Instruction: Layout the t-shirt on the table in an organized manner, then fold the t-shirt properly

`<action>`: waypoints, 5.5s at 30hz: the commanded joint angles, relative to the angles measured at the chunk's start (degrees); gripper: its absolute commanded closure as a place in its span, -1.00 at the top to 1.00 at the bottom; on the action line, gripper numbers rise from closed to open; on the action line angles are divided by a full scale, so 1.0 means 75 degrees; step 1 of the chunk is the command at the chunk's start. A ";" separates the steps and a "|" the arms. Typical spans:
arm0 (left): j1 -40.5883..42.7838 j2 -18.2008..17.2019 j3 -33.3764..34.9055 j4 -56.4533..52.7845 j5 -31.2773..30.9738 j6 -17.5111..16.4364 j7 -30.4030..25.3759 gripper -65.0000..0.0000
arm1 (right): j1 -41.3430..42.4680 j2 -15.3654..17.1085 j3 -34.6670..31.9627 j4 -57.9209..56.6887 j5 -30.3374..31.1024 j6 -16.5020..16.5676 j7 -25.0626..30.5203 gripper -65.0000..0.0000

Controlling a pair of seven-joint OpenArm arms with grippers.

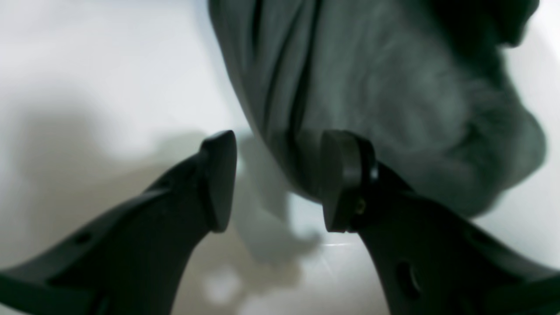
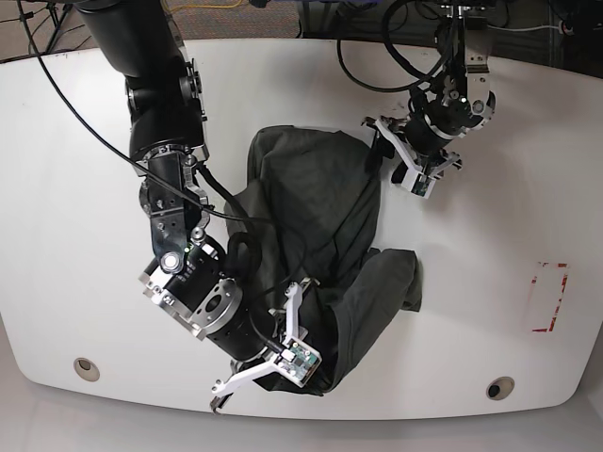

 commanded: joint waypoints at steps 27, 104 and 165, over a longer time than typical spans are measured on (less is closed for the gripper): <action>-0.0768 0.0171 0.0400 -0.1666 -0.0085 -0.0031 -0.0117 -0.95 | 0.0341 0.0025 0.0300 0.0302 0.0056 -0.0074 0.0201 -1.00; 0.0802 -0.1083 -0.3515 0.2331 -0.0097 -0.1654 0.3423 -0.97 | -0.4441 0.0646 0.5388 -0.0635 0.1017 -0.0232 -0.0280 -1.00; 0.0767 -0.1165 -0.5320 0.2507 -0.1199 -0.1654 0.3130 0.37 | -0.3034 -0.0514 0.5223 -0.2933 0.1439 -0.0256 -0.0292 0.86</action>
